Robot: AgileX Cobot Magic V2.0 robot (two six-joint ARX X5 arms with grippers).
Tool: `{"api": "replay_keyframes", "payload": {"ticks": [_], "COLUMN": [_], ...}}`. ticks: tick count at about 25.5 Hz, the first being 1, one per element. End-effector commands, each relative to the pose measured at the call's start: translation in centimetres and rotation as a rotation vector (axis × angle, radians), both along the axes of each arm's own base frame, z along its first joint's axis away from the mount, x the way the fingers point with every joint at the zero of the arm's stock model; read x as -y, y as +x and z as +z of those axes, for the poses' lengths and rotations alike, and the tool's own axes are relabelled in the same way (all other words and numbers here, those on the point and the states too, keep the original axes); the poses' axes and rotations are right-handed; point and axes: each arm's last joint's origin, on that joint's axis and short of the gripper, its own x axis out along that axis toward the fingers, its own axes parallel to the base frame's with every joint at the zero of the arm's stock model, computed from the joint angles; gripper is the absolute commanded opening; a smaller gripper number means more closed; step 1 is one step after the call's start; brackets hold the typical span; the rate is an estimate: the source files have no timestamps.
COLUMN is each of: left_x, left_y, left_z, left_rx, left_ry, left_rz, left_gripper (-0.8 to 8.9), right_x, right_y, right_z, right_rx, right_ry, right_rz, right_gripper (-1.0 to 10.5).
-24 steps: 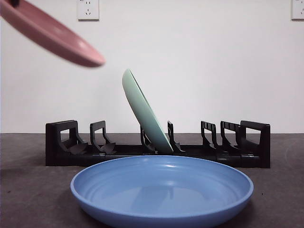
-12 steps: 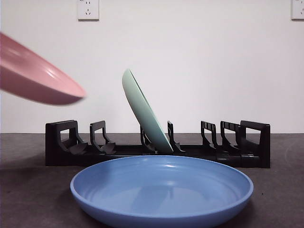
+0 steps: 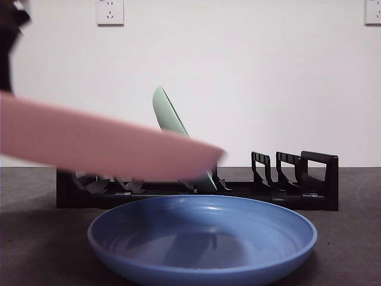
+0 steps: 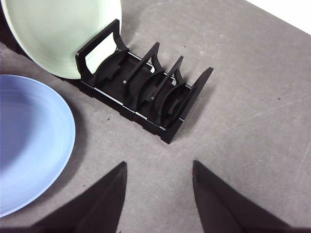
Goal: Place the plate
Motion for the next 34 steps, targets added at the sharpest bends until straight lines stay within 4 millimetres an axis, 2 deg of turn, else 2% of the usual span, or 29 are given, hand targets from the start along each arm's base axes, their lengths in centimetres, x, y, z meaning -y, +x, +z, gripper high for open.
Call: {"api": "replay_keyframes", "payload": {"ticks": [1, 7, 13, 19, 26, 33, 34], "left_x": [1.2, 3.7, 5.6, 7.0, 7.5, 7.4, 7.4], "left_y": [1.0, 3.0, 4.1, 5.2, 5.8, 5.6, 5.6], "left_z": [-0.8, -3.5, -6.3, -7.6, -8.1, -7.9, -7.6], "left_rx": [-0.004, -0.052, -0.113, -0.087, -0.067, -0.101, -0.106], "left_ry": [-0.041, -0.022, 0.010, -0.022, -0.046, -0.028, -0.023], "left_rz": [0.032, -0.009, -0.041, -0.030, -0.011, 0.000, -0.003], "left_gripper": [0.10, 0.10, 0.10, 0.10, 0.14, 3.60, 3.83], "right_x": [-0.1, -0.1, -0.1, -0.1, -0.1, -0.1, -0.1], "right_y": [0.1, 0.1, 0.1, 0.1, 0.1, 0.1, 0.1], "right_z": [0.0, 0.0, 0.0, 0.0, 0.0, 0.0, 0.0], "right_rx": [-0.002, -0.001, -0.001, -0.001, -0.001, -0.002, -0.003], "right_ry": [0.017, 0.017, 0.017, 0.017, 0.017, 0.017, 0.017], "right_rz": [-0.005, -0.006, -0.005, -0.005, -0.005, -0.005, -0.005], "right_gripper": [2.1, 2.1, 2.1, 2.1, 2.1, 2.1, 2.1]}}
